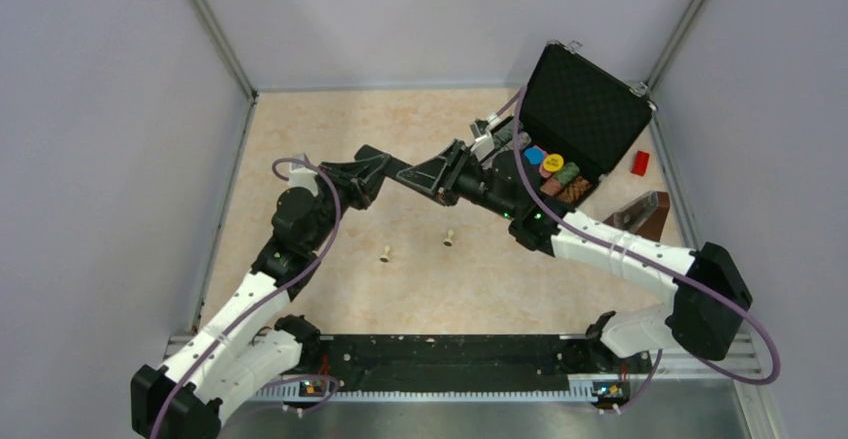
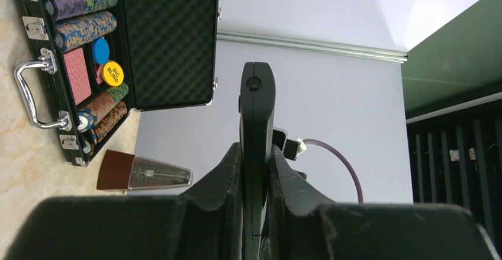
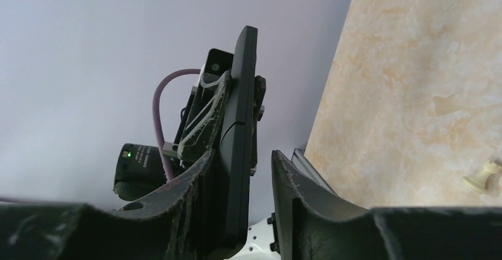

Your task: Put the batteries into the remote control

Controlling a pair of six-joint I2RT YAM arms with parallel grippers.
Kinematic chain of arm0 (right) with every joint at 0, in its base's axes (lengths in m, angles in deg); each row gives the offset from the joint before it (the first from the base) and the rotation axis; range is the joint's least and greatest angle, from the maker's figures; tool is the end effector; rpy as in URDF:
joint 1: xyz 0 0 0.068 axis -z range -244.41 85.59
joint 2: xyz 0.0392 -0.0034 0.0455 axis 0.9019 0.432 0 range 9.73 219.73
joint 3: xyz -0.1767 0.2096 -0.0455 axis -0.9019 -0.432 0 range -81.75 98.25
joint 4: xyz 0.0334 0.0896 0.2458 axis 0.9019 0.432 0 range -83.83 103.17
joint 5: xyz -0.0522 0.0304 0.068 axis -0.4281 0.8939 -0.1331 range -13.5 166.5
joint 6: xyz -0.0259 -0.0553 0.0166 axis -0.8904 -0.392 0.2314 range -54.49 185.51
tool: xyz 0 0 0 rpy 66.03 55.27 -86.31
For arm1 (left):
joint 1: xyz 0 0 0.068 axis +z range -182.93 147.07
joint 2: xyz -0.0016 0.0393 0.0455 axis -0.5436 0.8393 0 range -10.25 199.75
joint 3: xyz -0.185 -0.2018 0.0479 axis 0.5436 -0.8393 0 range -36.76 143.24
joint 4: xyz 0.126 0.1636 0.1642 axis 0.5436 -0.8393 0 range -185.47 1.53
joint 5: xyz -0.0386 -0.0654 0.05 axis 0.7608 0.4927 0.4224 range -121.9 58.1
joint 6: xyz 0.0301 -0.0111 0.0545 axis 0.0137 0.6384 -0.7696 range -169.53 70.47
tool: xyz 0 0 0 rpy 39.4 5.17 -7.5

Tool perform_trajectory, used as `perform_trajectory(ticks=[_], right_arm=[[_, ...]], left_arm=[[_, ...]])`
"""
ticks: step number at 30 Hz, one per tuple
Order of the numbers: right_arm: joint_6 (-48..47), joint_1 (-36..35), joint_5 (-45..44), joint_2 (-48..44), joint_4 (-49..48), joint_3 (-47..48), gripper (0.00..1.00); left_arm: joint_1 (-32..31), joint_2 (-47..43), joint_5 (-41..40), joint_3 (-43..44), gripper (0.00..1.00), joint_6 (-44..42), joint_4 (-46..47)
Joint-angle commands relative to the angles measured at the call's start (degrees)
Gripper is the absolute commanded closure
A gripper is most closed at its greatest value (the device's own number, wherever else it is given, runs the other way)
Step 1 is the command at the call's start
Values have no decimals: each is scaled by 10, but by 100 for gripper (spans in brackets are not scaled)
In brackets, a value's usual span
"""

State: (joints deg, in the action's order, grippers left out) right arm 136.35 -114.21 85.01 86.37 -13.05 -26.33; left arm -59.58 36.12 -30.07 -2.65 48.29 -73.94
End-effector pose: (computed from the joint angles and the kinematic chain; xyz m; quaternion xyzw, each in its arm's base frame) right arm 0.2090 0.2583 0.3375 0.0802 0.7147 0.6283 0.2966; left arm 0.1882 -0.0962 0.3194 -0.3939 0.5701 -0.6430 0.3261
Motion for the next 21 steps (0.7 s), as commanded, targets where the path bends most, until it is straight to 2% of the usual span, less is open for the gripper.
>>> perform_trajectory(ticks=[1,11,16,19,21], right_arm=[[10,-7,-15,29,-23,-15,63],[30,-20,-12,74,-58,-4,71],[33,-22,-12,87,-64,5,71],[33,-23,-10,80,-56,10,65],[26,-23,-7,66,-49,11,55]], left_arm=[[-2,-31,32,9,100,16,74],[-2,-51,57,11,100,30,60],[-2,-69,53,9,100,18,40],[0,-80,51,9,100,-10,15],[2,-88,50,14,100,-39,-9]])
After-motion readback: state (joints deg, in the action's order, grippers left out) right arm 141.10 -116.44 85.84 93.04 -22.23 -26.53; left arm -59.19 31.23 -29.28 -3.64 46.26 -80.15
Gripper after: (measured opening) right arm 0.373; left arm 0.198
